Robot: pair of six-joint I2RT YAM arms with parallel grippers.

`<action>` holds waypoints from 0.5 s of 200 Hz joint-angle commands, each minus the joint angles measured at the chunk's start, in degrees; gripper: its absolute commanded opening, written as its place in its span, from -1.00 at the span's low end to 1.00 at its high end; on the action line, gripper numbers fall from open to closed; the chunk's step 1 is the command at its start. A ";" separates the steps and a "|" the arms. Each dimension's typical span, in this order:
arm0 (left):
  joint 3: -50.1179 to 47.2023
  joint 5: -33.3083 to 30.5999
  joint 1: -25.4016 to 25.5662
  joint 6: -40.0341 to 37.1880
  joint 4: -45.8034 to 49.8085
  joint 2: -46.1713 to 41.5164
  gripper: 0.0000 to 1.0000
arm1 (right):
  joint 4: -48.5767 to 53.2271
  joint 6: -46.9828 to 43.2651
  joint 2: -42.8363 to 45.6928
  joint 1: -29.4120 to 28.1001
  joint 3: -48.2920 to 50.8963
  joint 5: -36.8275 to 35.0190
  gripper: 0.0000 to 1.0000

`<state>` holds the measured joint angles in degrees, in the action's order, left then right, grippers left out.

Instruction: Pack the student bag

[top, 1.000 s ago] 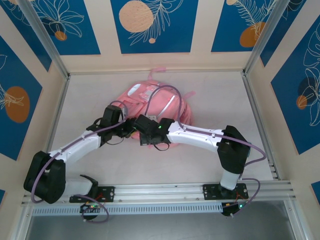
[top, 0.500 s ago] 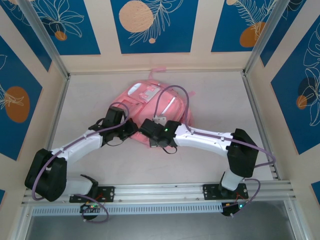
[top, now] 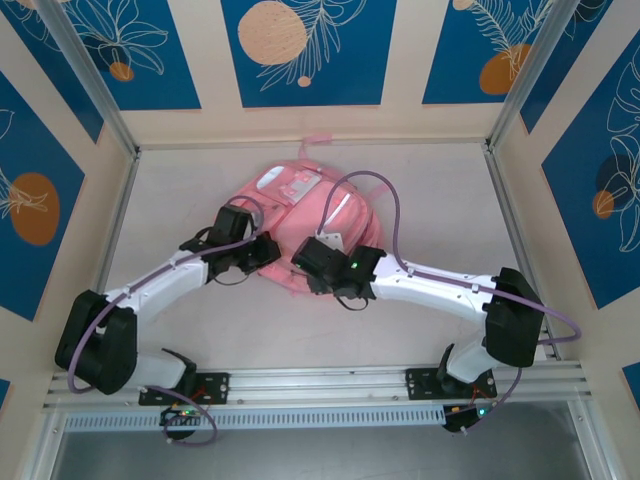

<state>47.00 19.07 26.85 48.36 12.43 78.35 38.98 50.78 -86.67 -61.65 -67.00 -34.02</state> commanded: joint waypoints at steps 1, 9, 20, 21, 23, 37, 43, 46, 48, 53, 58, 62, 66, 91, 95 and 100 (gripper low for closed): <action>2.50 4.74 1.02 -2.47 -0.30 1.55 -1.00 | -4.12 1.02 1.67 -0.19 0.80 2.41 -0.21; 2.97 4.88 1.35 -2.61 -0.29 2.25 -1.00 | -5.15 1.61 1.61 -0.39 1.07 3.33 -0.20; 3.67 4.71 1.54 -2.79 -0.04 2.59 -1.00 | -6.89 2.35 1.08 -0.84 1.10 4.64 -0.17; 3.78 4.55 1.54 -2.81 0.01 2.59 -1.00 | -7.03 2.41 1.03 -0.93 1.09 4.74 -0.16; 3.92 4.35 1.54 -3.00 0.31 2.56 -1.00 | -7.35 2.55 0.95 -1.04 1.09 4.86 -0.15; 5.77 0.48 1.23 -4.67 3.83 1.72 -0.91 | -8.20 4.80 -0.55 -1.76 0.35 5.37 -0.11; 6.41 -0.87 0.83 -5.51 5.27 1.15 -0.85 | -8.50 5.57 -1.24 -2.08 -0.12 5.70 -0.11; 6.85 -1.35 0.49 -5.88 5.97 0.92 -0.82 | -8.64 5.87 -1.72 -2.21 -0.37 5.86 -0.11; 7.07 -1.57 0.31 -6.01 6.43 0.66 -0.80 | -8.72 6.23 -1.98 -2.35 -0.58 5.86 -0.11; 7.46 -2.10 -0.43 -6.37 7.37 0.11 -0.76 | -8.49 7.37 -2.67 -2.47 -1.08 5.85 -0.10; 7.78 -2.52 -1.16 -6.65 8.00 -0.45 -0.73 | -8.03 8.91 -3.36 -2.73 -1.49 5.64 -0.10; 7.97 -2.69 -1.75 -6.99 8.36 -0.91 -0.70 | -7.73 10.17 -3.77 -2.81 -1.78 5.70 -0.10; 8.22 -2.84 -2.29 -7.42 8.71 -1.41 -0.65 | -7.70 11.26 -4.32 -2.84 -2.04 6.02 -0.10; 9.53 -3.34 -5.22 -9.38 11.64 -2.99 -0.47 | -7.64 18.23 -7.01 -3.15 -3.27 6.44 -0.09; 9.51 -3.40 -5.65 -9.50 11.82 -3.30 -0.44 | -7.61 19.00 -7.43 -3.26 -3.54 6.29 -0.09; 9.44 -3.57 -6.20 -9.68 12.05 -3.62 -0.39 | -7.45 19.73 -7.96 -3.51 -4.00 5.82 -0.09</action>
<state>54.33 17.41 23.18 41.58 20.97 77.23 31.57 62.19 -92.47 -64.36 -68.45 -28.23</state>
